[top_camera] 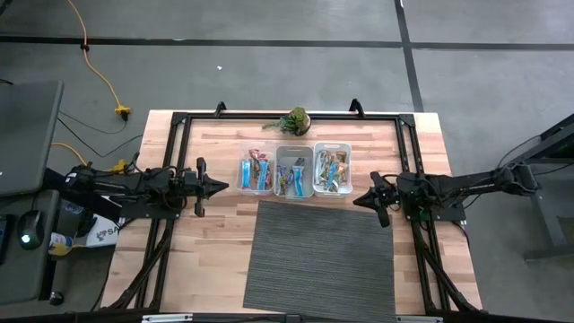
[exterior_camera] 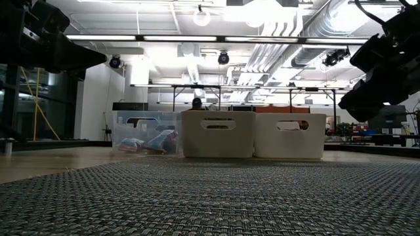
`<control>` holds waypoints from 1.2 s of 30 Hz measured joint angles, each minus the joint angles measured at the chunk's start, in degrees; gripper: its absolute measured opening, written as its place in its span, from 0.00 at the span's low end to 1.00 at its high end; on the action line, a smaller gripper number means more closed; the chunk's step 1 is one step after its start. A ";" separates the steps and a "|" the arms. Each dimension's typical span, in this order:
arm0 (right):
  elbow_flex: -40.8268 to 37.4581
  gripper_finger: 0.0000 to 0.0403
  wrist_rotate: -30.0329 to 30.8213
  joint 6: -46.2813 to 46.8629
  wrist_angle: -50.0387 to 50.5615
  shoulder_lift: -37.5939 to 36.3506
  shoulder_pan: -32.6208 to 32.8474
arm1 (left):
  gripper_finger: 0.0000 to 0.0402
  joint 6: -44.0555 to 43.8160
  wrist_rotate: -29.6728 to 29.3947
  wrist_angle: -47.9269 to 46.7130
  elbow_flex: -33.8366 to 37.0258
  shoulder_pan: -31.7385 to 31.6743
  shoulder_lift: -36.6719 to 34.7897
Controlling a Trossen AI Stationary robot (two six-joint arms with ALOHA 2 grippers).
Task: Pick and place Granola Bars by type
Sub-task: Return to Home Position
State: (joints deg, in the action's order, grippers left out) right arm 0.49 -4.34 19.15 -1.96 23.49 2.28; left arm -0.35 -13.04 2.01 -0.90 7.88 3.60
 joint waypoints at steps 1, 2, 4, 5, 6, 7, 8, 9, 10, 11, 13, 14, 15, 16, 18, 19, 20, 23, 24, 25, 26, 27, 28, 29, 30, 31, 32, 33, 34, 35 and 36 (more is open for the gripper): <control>0.00 0.00 0.00 -0.08 0.02 0.02 0.00 | 0.00 0.01 0.00 0.01 0.00 0.02 0.01; 0.00 0.00 0.00 -0.20 0.02 0.04 0.00 | 0.00 0.00 0.00 0.01 0.01 0.00 0.00; 0.00 0.00 -0.03 -1.60 0.07 0.04 0.00 | 0.00 0.01 0.00 0.01 0.00 0.00 0.02; 0.00 0.00 -0.06 -2.70 0.08 0.04 0.00 | 0.00 0.00 0.00 -0.01 0.01 0.02 0.01; 0.00 0.00 -0.12 -3.87 0.09 0.04 0.00 | 0.00 0.01 0.00 0.00 0.00 0.01 0.00; 0.00 0.00 -0.21 -4.74 0.11 0.04 0.00 | 0.00 0.01 0.00 0.01 0.00 0.01 0.00; 0.00 0.00 -0.22 -5.13 0.11 0.04 0.00 | 0.00 0.01 0.00 0.01 0.01 0.00 0.00; 0.00 0.00 -0.18 -5.12 0.13 0.04 0.00 | 0.00 0.01 0.00 0.01 0.01 0.01 0.01; 0.00 0.00 0.02 -5.06 0.16 0.04 0.00 | 0.00 0.00 0.00 0.01 0.01 0.01 0.01; 0.00 0.00 0.52 -4.94 0.22 0.04 0.02 | 0.00 0.01 0.00 0.01 0.01 0.01 0.00; 0.00 0.00 1.66 -4.82 0.38 0.04 0.00 | 0.00 0.01 0.00 0.00 0.01 0.01 0.00; 0.00 0.00 2.30 -4.80 0.46 0.04 0.00 | 0.00 0.01 0.00 0.01 -0.01 0.02 0.02; 0.00 0.00 2.77 -4.79 0.52 0.04 0.00 | 0.00 0.01 0.00 0.01 0.00 0.01 0.01; 0.00 0.00 3.26 -4.77 0.57 0.04 0.01 | 0.00 0.01 0.00 0.01 0.01 0.01 0.00; 0.00 0.00 4.02 -4.71 0.61 0.04 0.00 | 0.00 0.01 0.00 0.01 0.00 0.00 0.00; 0.00 0.00 4.37 -4.69 0.59 0.04 0.00 | 0.00 -0.01 0.00 -0.01 0.01 0.00 0.00; 0.00 0.00 4.66 -4.67 0.57 0.04 0.01 | 0.00 0.01 0.00 0.01 0.01 0.01 0.01; -0.02 0.00 4.82 -4.67 0.53 0.04 0.00 | 0.00 -0.01 0.00 0.01 -0.01 0.00 0.00; -0.02 0.00 4.87 -4.67 0.52 0.04 0.00 | 0.00 -0.01 0.00 0.01 0.01 0.00 0.00; -0.02 0.00 4.87 -4.67 0.52 0.04 0.01 | 0.00 0.01 0.00 0.01 0.01 0.01 0.00; -0.02 0.00 4.90 -4.67 0.50 0.04 0.02 | 0.00 0.01 0.00 0.01 0.00 0.01 0.00; -0.02 0.00 4.90 -4.67 0.50 0.04 0.00 | 0.00 0.00 0.00 0.01 0.01 0.01 0.00; -0.02 0.00 4.92 -4.67 0.50 0.04 0.00 | 0.00 0.00 0.00 0.01 0.00 0.00 0.00; -0.02 0.00 4.92 -4.67 0.50 0.04 0.02 | 0.00 0.00 0.00 0.00 0.01 0.01 0.00; -0.02 0.00 4.92 -4.67 0.48 0.04 0.00 | 0.00 0.01 0.00 0.01 0.01 0.01 0.02; -0.02 0.00 4.94 -4.67 0.48 0.04 0.00 | 0.00 0.01 0.00 0.00 -0.01 0.01 0.00; -0.02 0.00 4.94 -4.67 0.48 0.04 0.00 | 0.00 0.01 0.00 0.01 0.01 0.00 0.00; -0.02 0.00 4.94 -4.67 0.48 0.04 0.00 | 0.00 0.01 0.00 -0.01 0.01 0.00 0.00; -0.02 0.00 4.95 -4.65 0.47 0.04 0.01 | 0.00 0.01 0.00 0.01 0.01 0.01 0.02; -0.02 0.00 4.95 -4.66 0.46 0.04 0.00 | 0.00 -0.01 0.00 0.01 -0.01 0.01 0.00; -0.02 0.00 4.96 -4.66 0.46 0.04 0.00 | 0.00 0.01 0.00 0.01 0.01 0.00 0.02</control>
State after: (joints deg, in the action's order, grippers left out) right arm 0.47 0.62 14.49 -1.50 23.53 2.29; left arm -0.34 -13.04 2.02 -0.89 7.88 3.61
